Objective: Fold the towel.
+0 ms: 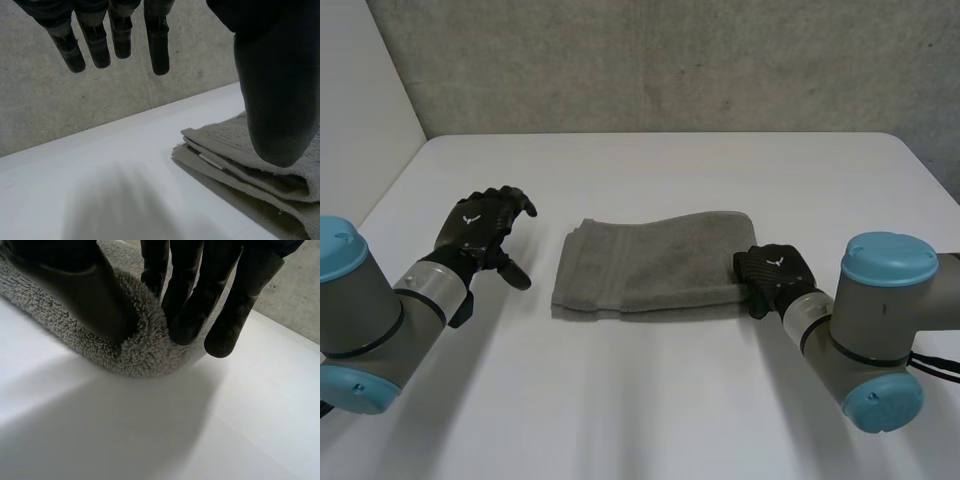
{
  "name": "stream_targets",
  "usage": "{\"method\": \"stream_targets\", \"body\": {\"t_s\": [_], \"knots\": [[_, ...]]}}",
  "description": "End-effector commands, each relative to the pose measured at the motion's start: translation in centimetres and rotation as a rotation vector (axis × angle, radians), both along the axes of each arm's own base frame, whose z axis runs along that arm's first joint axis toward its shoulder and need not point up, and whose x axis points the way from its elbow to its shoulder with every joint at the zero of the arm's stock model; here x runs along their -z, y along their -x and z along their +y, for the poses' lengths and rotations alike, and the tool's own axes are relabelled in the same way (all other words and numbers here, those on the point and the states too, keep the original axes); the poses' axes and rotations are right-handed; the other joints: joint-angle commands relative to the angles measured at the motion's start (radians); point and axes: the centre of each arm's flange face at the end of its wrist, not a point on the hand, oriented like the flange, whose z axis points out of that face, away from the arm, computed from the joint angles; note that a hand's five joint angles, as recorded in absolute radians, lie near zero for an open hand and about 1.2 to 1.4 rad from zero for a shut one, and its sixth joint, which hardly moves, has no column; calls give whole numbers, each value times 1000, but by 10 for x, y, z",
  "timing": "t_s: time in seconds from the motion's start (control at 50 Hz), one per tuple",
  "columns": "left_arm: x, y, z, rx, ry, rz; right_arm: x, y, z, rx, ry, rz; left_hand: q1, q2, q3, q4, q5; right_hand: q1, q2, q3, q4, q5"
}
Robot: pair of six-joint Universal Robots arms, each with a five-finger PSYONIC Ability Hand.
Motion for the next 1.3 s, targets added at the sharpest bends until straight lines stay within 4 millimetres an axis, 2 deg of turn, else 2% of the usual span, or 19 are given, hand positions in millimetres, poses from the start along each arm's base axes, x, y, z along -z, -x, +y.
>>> {"method": "stream_targets", "body": {"t_s": [0.02, 0.16, 0.34, 0.38, 0.4, 0.44, 0.48, 0.5, 0.54, 0.56, 0.6, 0.66, 0.68, 0.7, 0.74, 0.94, 1.1, 1.2, 1.3], "knots": [[-1, -1, 0, -2, 4, -1, -9, 14, -2, 24, 3, 29, -71, -63, -69, -74, -53, 107, 95, 60, 56, 82], [-10, 0, -2, -6, 18, 12, -27, 70, -6, 60, 14, 254, -71, -63, -69, -74, -53, 107, 95, 60, 56, 82], [-51, 11, 2, 26, 131, 49, -66, 73, -7, 0, 157, 394, -71, -63, -69, -74, -53, 107, 95, 60, 56, 82], [-66, 17, 2, 39, 173, 68, -86, 37, 7, -84, 227, 329, -71, -63, -69, -74, -53, 107, 95, 60, 56, 82], [-66, 17, 2, 39, 173, 68, -86, 37, 7, -85, 228, 329, -71, -63, -69, -74, -53, 107, 95, 60, 56, 82], [-72, 20, 2, 45, 187, 83, -92, 16, 19, -140, 247, 287, -71, -63, -69, -74, -53, 107, 95, 60, 56, 82], [-82, 28, 3, 66, 194, 136, -95, -27, 46, -258, 264, 220, -71, -63, -69, -74, -53, 107, 95, 60, 56, 82], [-82, 28, 3, 67, 194, 137, -95, -27, 47, -258, 264, 219, -71, -63, -69, -74, -53, 107, 95, 60, 56, 82], [-92, 35, 3, 78, 188, 208, -86, -70, 87, -412, 264, 191, -71, -63, -69, -74, -52, 107, 95, 60, 56, 82], [-92, 35, 3, 78, 188, 209, -86, -70, 87, -413, 264, 191, -71, -63, -69, -74, -53, 107, 95, 60, 56, 82], [-95, 36, 3, 73, 180, 240, -72, -97, 123, -523, 248, 191, -71, -63, -69, -74, -53, 107, 95, 60, 56, 82], [-96, 36, 2, 58, 163, 274, -61, -102, 133, -541, 229, 206, -71, -63, -69, -74, -53, 107, 95, 60, 56, 82], [-94, 37, 2, 58, 156, 277, -51, -103, 137, -539, 209, 228, -71, -63, -69, -74, -53, -351, -363, -398, -402, -376], [-93, 39, 3, 63, 151, 276, -45, -101, 137, -516, 199, 251, -71, -63, -69, -74, -53, -873, -885, -920, -924, -898], [-90, 43, 5, 73, 142, 275, -44, -97, 132, -475, 192, 267, -71, -63, -69, -74, -53, -1096, -1109, -1143, -1147, -1121], [-58, 58, 6, 100, 45, 268, -73, -74, 106, -341, 215, 200, -68, -60, -66, -71, -50, -1114, -1127, -1161, -1166, -1139], [-33, 80, 21, 154, -43, 261, -83, -37, 60, -194, 96, 23, -68, -60, -66, -71, -50, -1114, -1127, -1161, -1166, -1139], [-9, 91, 36, 180, -129, 228, -72, -23, 44, -131, 8, -48, -68, -60, -66, -71, -50, -1114, -1127, -1161, -1166, -1139], [15, 93, 48, 185, -230, 179, -40, -22, 37, -119, -110, -71, -71, -63, -69, -74, -53, -1114, -1127, -1161, -1166, -1139]]}}
